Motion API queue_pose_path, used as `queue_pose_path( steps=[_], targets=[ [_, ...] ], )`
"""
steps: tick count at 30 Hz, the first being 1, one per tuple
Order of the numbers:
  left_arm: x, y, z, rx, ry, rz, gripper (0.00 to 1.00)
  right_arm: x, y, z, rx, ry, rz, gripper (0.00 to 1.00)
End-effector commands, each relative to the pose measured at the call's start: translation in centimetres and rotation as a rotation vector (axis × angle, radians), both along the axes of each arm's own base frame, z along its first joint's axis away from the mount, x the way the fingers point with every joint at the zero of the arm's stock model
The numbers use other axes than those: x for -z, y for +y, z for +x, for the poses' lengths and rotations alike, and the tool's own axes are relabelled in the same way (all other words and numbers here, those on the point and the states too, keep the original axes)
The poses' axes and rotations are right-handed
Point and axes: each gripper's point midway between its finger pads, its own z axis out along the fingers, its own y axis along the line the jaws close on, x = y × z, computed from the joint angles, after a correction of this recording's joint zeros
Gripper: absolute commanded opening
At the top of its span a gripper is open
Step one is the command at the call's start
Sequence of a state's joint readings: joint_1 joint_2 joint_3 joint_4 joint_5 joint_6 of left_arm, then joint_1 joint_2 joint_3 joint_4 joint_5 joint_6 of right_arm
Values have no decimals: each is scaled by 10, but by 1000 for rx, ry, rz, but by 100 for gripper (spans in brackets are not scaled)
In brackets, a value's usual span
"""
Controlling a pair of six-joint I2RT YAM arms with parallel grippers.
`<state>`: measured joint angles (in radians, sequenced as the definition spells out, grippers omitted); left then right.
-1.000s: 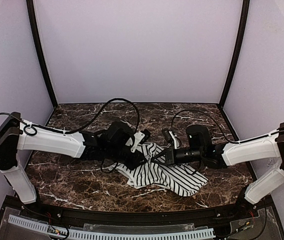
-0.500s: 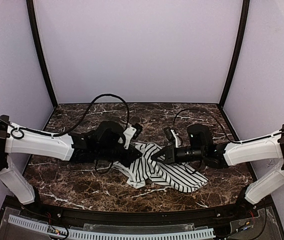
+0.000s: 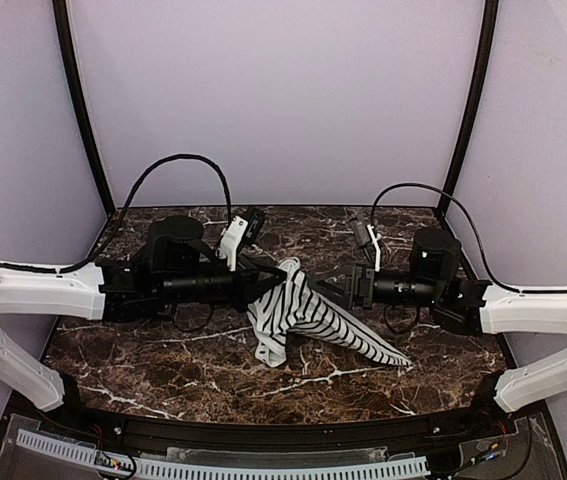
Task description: Remove the brooch from the garment
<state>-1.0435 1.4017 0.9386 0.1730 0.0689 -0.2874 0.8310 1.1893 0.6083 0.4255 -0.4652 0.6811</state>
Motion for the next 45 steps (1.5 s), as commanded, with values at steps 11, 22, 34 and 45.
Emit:
queue_pose_path(
  steps=[11, 22, 34, 45],
  targets=[
    [-73, -14, -53, 304, -76, -253, 1, -48, 5, -19, -108, -172, 178, 80],
    [-84, -14, -62, 355, -82, -293, 1, -47, 10, -24, -147, -153, 202, 54],
    [-87, -16, -68, 389, -79, -304, 1, -32, 17, -11, -100, -75, 175, 23],
    [-87, -17, -77, 447, -73, -308, 1, 8, 25, 20, 16, 134, 78, 0]
  ],
)
